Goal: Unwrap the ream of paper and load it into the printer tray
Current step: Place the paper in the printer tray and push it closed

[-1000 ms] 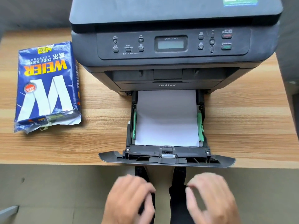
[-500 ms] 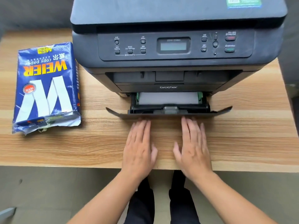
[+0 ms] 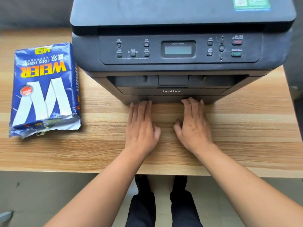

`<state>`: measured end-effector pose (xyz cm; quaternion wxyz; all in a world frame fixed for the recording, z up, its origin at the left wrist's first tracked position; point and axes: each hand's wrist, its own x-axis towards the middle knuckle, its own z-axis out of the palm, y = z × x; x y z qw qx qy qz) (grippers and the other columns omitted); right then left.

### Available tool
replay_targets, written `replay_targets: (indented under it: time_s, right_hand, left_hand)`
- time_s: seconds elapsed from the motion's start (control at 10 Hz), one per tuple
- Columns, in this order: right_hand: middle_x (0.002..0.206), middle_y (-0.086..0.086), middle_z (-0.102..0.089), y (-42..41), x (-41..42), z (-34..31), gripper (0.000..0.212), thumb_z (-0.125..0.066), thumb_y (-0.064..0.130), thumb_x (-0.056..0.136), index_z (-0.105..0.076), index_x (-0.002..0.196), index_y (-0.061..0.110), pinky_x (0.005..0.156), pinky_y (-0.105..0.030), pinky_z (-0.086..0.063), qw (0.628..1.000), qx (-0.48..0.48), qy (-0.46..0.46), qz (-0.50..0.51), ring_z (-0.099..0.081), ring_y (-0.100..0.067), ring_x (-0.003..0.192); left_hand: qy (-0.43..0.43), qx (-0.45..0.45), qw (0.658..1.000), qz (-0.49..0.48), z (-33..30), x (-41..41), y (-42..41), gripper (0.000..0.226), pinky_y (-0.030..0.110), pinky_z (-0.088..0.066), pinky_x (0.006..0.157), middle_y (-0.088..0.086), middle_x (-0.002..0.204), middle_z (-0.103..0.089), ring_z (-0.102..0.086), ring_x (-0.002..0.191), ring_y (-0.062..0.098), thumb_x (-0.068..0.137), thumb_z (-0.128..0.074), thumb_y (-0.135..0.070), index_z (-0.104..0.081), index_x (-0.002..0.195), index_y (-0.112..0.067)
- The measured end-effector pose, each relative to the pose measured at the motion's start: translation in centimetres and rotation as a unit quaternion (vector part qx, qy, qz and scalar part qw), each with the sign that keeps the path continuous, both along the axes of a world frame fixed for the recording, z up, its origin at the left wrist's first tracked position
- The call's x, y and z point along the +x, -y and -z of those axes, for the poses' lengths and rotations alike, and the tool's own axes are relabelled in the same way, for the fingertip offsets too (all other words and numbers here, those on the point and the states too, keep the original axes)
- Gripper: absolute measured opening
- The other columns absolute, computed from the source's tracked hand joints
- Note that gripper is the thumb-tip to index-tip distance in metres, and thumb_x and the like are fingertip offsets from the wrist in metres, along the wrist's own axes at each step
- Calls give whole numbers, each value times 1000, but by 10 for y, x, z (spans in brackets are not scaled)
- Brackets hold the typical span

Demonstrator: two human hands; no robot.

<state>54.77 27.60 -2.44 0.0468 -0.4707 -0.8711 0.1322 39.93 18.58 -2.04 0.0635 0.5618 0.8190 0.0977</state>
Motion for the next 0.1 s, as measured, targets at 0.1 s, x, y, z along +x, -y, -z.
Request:
replay_targets:
  time_s: [0.1]
  right_hand:
    - [155, -15, -38, -4, 5, -7, 74, -65, 25, 85, -35, 150, 7, 127, -46, -21, 997, -79, -7, 9, -30, -36, 148]
  left_hand:
    - [-2, -19, 1000, 18, -2, 1, 10, 83, 51, -22, 126, 21, 156, -38, -26, 152, 35, 81, -55, -23, -26, 154, 2]
